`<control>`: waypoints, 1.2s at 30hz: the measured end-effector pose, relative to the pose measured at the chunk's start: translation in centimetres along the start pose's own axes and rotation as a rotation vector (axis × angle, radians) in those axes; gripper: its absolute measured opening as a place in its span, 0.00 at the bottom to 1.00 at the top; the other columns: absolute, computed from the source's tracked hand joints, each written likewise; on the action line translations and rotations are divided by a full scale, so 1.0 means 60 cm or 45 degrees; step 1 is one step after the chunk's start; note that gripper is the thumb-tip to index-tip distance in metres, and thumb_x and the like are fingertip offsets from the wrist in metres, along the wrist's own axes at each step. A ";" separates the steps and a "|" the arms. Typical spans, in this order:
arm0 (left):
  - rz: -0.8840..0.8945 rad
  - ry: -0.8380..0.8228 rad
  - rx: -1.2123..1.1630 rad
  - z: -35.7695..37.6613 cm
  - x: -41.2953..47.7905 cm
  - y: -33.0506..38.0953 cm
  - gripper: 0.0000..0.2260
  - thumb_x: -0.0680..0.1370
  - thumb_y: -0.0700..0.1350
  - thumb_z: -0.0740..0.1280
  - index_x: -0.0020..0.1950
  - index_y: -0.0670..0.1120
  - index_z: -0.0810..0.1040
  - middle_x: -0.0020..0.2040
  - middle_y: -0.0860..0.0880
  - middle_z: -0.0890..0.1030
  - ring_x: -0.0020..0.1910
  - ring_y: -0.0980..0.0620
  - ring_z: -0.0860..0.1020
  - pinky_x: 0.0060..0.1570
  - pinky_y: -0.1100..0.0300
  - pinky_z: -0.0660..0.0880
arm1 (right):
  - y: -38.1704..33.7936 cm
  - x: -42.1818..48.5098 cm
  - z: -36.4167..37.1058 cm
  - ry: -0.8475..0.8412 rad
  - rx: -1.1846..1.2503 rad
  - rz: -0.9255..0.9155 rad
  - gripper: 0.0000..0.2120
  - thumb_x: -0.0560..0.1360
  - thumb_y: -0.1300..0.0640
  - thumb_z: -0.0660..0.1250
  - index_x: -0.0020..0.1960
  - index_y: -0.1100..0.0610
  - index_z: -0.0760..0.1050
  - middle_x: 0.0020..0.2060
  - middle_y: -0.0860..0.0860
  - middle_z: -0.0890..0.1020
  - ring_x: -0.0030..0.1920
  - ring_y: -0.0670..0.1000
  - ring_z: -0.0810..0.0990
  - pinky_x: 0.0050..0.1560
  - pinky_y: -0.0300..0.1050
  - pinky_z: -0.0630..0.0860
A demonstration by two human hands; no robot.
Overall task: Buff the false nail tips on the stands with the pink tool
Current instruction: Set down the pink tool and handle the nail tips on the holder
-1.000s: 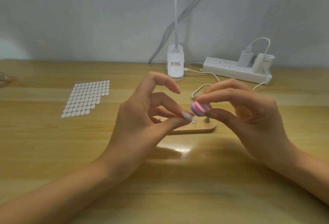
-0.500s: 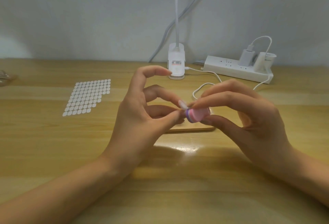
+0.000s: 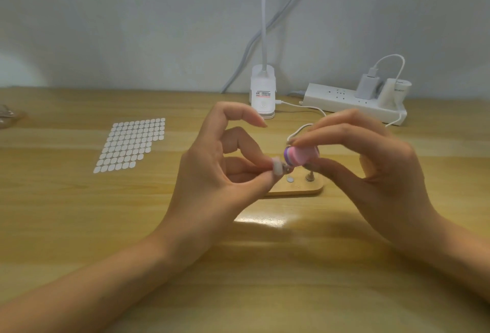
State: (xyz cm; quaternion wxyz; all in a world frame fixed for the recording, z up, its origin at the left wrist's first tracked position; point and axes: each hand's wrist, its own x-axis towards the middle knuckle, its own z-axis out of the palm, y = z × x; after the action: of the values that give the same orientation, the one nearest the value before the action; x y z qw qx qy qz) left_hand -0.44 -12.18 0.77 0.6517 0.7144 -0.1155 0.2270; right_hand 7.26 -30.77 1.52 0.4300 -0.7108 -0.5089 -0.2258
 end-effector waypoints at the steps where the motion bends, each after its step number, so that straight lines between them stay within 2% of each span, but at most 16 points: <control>1: 0.013 -0.008 0.006 0.000 0.000 0.001 0.22 0.71 0.37 0.78 0.57 0.52 0.73 0.36 0.47 0.80 0.40 0.46 0.87 0.44 0.53 0.84 | -0.003 0.000 0.001 -0.005 0.034 -0.030 0.06 0.77 0.60 0.70 0.54 0.56 0.80 0.48 0.55 0.81 0.51 0.55 0.81 0.52 0.53 0.77; 4: 0.031 -0.039 0.036 0.000 -0.002 0.003 0.21 0.71 0.41 0.80 0.56 0.52 0.72 0.36 0.50 0.80 0.39 0.47 0.87 0.42 0.56 0.83 | -0.008 -0.004 0.008 -0.074 0.024 -0.116 0.06 0.77 0.59 0.69 0.54 0.53 0.79 0.48 0.54 0.81 0.52 0.52 0.81 0.53 0.48 0.77; 7: 0.021 -0.021 0.067 -0.003 -0.003 0.002 0.21 0.72 0.38 0.78 0.56 0.52 0.72 0.36 0.49 0.80 0.40 0.47 0.87 0.44 0.50 0.84 | -0.001 -0.003 0.003 -0.037 -0.052 -0.071 0.07 0.76 0.61 0.72 0.53 0.55 0.80 0.48 0.53 0.81 0.52 0.51 0.81 0.53 0.49 0.77; 9: 0.039 -0.018 0.112 -0.003 -0.002 0.003 0.21 0.72 0.36 0.78 0.56 0.51 0.71 0.36 0.50 0.80 0.39 0.49 0.87 0.43 0.49 0.84 | -0.003 -0.002 0.002 -0.019 -0.054 -0.123 0.07 0.76 0.60 0.72 0.53 0.54 0.78 0.48 0.53 0.81 0.52 0.51 0.80 0.53 0.47 0.77; 11: 0.103 -0.029 0.212 -0.002 -0.003 0.005 0.21 0.72 0.37 0.78 0.56 0.50 0.71 0.36 0.52 0.80 0.37 0.53 0.86 0.41 0.53 0.84 | -0.004 -0.003 0.004 -0.050 -0.078 -0.177 0.07 0.77 0.60 0.71 0.54 0.53 0.78 0.49 0.53 0.81 0.52 0.50 0.80 0.54 0.45 0.76; 13: 0.113 -0.032 0.249 0.000 -0.005 0.004 0.20 0.72 0.38 0.79 0.55 0.50 0.71 0.36 0.52 0.81 0.38 0.53 0.86 0.41 0.58 0.83 | 0.002 -0.005 0.001 -0.056 -0.111 -0.113 0.07 0.77 0.63 0.71 0.54 0.55 0.80 0.49 0.53 0.81 0.52 0.50 0.80 0.54 0.46 0.76; 16: 0.087 -0.027 0.206 -0.001 -0.003 0.004 0.20 0.71 0.39 0.79 0.52 0.51 0.70 0.35 0.52 0.80 0.39 0.51 0.86 0.42 0.56 0.83 | 0.002 -0.004 -0.002 -0.018 -0.038 -0.071 0.07 0.77 0.64 0.71 0.54 0.56 0.79 0.49 0.54 0.81 0.52 0.52 0.80 0.54 0.48 0.77; 20: 0.112 -0.070 0.179 0.001 -0.004 0.003 0.19 0.71 0.44 0.78 0.50 0.52 0.69 0.35 0.51 0.80 0.39 0.52 0.85 0.40 0.60 0.81 | 0.000 -0.005 0.003 -0.092 -0.064 -0.110 0.05 0.78 0.61 0.69 0.53 0.57 0.81 0.49 0.53 0.81 0.52 0.51 0.80 0.53 0.48 0.77; 22: 0.105 -0.079 0.143 0.002 -0.005 0.002 0.19 0.71 0.41 0.78 0.49 0.52 0.69 0.35 0.49 0.81 0.40 0.51 0.86 0.40 0.59 0.81 | 0.005 -0.006 -0.001 -0.053 -0.102 -0.058 0.06 0.76 0.63 0.71 0.53 0.58 0.81 0.48 0.54 0.81 0.52 0.52 0.80 0.52 0.50 0.76; 26: 0.129 -0.111 0.153 0.004 -0.005 0.002 0.19 0.72 0.40 0.78 0.49 0.53 0.68 0.35 0.53 0.80 0.37 0.54 0.84 0.39 0.63 0.79 | 0.000 -0.006 0.001 -0.056 -0.065 -0.122 0.07 0.78 0.62 0.69 0.55 0.54 0.79 0.49 0.53 0.80 0.52 0.52 0.80 0.54 0.44 0.76; 28: 0.111 -0.114 0.123 0.005 -0.007 0.003 0.20 0.71 0.40 0.78 0.49 0.53 0.68 0.36 0.51 0.81 0.39 0.52 0.85 0.39 0.62 0.79 | 0.005 -0.006 0.001 -0.059 -0.084 -0.062 0.05 0.78 0.62 0.70 0.53 0.57 0.80 0.48 0.54 0.81 0.52 0.53 0.80 0.52 0.46 0.77; 30: 0.092 -0.094 0.103 0.004 -0.007 0.005 0.20 0.71 0.40 0.78 0.49 0.53 0.69 0.36 0.48 0.81 0.41 0.49 0.86 0.40 0.56 0.82 | 0.008 -0.006 -0.001 -0.011 -0.050 0.009 0.05 0.77 0.62 0.71 0.52 0.58 0.80 0.48 0.55 0.81 0.51 0.55 0.81 0.50 0.50 0.78; 33: 0.038 -0.062 0.083 0.001 -0.005 0.007 0.19 0.70 0.40 0.78 0.49 0.51 0.69 0.35 0.49 0.80 0.39 0.49 0.86 0.43 0.45 0.84 | 0.000 -0.005 0.000 -0.010 0.013 -0.081 0.08 0.78 0.62 0.69 0.55 0.54 0.77 0.49 0.54 0.80 0.52 0.55 0.80 0.53 0.50 0.77; 36: 0.038 -0.083 0.108 0.003 -0.006 0.007 0.19 0.71 0.38 0.77 0.49 0.52 0.69 0.35 0.52 0.79 0.38 0.51 0.85 0.40 0.53 0.83 | 0.000 -0.009 0.004 -0.059 -0.052 -0.084 0.07 0.78 0.62 0.69 0.56 0.54 0.78 0.50 0.52 0.80 0.53 0.53 0.80 0.54 0.48 0.76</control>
State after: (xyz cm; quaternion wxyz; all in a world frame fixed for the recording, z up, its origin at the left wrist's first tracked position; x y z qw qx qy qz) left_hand -0.90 -12.46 0.96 0.6131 0.7467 -0.1377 0.2181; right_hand 7.03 -30.86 1.01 0.3957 -0.7073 -0.5372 -0.2336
